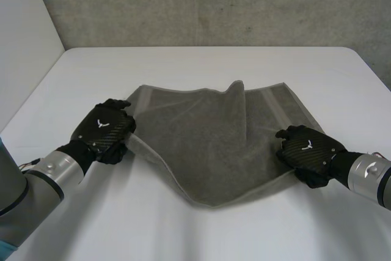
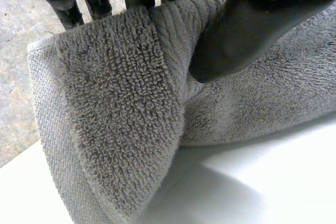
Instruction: Fold the towel.
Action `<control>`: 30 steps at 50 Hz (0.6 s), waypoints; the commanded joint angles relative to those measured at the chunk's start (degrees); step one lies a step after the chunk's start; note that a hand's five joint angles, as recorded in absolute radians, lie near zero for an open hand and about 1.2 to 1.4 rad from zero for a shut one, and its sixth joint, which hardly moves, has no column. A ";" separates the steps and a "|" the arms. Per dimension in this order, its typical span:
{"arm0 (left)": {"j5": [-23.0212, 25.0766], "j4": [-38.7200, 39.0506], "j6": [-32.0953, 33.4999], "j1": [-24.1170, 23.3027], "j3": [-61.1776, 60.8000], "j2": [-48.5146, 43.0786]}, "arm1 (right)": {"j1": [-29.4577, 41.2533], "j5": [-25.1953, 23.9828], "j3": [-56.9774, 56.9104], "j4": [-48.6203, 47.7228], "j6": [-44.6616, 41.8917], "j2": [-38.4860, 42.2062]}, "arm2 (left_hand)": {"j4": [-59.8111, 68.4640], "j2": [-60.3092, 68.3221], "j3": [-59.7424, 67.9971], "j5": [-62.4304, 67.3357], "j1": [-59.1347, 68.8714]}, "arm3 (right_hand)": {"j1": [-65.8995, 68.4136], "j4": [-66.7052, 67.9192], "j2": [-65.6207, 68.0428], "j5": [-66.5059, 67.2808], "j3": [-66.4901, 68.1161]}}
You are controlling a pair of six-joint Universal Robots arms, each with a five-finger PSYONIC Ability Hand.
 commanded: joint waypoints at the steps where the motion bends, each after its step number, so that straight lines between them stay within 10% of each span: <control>1: 0.01 -3.78 0.42 0.40 0.60 2.09 | -0.06 0.37 -1.09 0.27 0.81 0.59 | -3.18 2.75 -2.83 2.71 4.29 | 6.11 -3.04 4.33 4.41 -0.27; 16: -0.60 -25.74 0.77 1.20 6.04 10.88 | -2.70 2.92 -1.18 10.12 0.98 -10.05 | -3.18 2.75 -2.83 2.71 4.29 | 6.11 -3.04 4.33 4.41 -0.27; 30: -2.18 -15.49 0.16 -2.04 33.24 -8.07 | 11.98 14.61 -24.29 -9.04 6.61 3.57 | -3.18 2.75 -2.83 2.71 4.29 | 6.11 -3.04 4.33 4.41 -0.27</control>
